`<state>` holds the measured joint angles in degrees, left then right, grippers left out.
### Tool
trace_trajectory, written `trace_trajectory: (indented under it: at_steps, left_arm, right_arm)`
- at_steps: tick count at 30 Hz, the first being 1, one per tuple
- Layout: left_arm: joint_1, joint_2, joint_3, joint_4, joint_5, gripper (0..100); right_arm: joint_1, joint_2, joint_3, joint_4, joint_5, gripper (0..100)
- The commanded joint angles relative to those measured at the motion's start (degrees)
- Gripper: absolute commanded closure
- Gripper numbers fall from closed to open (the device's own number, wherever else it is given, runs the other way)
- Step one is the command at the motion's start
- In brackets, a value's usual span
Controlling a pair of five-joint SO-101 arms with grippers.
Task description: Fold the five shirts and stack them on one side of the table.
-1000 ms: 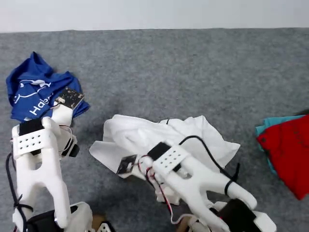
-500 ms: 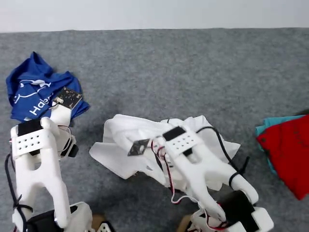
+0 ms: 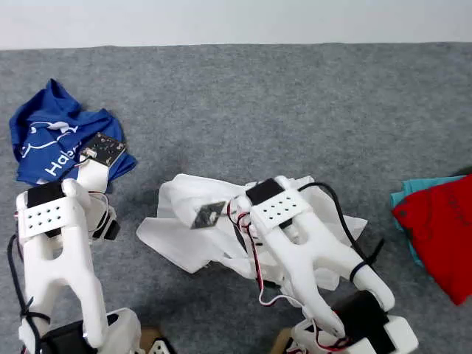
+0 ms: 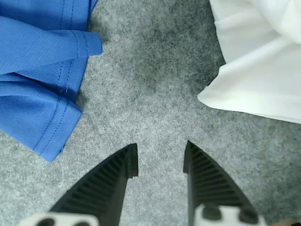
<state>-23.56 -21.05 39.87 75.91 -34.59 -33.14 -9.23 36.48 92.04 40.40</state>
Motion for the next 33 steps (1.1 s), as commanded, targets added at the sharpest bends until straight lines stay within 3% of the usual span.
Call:
trace_trajectory:
  at_steps: [1, 6, 13, 17, 22, 27, 33]
  left_arm:
    - [0.09, -1.32, -1.54, -0.79, 0.0, 84]
    - [0.09, -1.32, -1.54, -0.79, 0.0, 84]
    - [0.09, -1.32, -1.54, -0.79, 0.18, 84]
    - [0.09, -1.93, -2.86, -0.7, 4.48, 84]
    - [0.62, -1.93, -11.03, 2.37, 9.49, 84]
    - [8.18, -1.85, -15.34, 6.77, 10.9, 84]
    - [20.22, -1.41, -14.99, 11.52, 10.73, 84]
  right_arm:
    - [0.92, 0.22, 3.43, -2.51, 0.62, 72.9]
    - [1.1, 0.31, 10.37, -9.01, 3.43, 74.2]
    - [5.32, -0.04, 11.16, -13.05, 7.3, 97.5]
    - [6.2, -0.22, 6.59, -8.75, 8.18, 98.8]
    - [11.03, -2.95, -10.9, -0.13, 8.26, 98.8]
    - [16.22, -4.53, -27.16, 4.26, 8.35, 98.8]
    - [20.97, -4.62, -32.7, 4.0, 8.09, 98.8]
